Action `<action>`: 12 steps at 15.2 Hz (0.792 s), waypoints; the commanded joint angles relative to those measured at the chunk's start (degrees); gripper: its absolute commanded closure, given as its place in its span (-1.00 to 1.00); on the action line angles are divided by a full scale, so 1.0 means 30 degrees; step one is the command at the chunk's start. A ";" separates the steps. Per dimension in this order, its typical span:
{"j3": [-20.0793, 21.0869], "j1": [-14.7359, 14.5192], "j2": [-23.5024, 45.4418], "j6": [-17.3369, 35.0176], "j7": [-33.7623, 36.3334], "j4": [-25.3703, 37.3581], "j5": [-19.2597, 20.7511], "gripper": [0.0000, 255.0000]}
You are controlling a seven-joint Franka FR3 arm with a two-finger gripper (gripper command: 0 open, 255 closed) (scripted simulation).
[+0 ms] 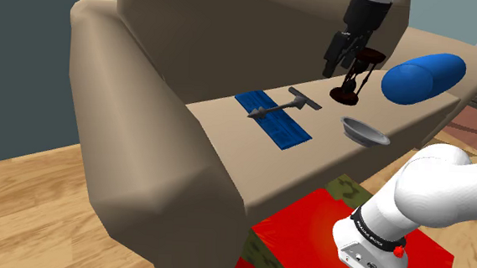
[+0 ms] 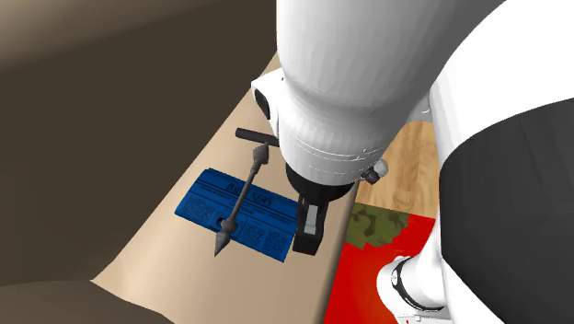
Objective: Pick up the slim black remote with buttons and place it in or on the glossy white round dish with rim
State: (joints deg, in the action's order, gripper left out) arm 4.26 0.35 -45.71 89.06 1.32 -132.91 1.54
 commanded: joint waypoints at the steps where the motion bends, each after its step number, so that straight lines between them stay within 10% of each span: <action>1: 0.0000 0.0000 0.0000 0.0000 0.0000 0.0000 0.0000 -1.00; 12: -0.3826 0.1296 0.3701 0.5067 -0.3521 -0.1153 0.1564 -1.00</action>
State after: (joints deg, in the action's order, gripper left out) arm -6.29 3.97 -35.70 103.00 -8.35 -136.33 5.99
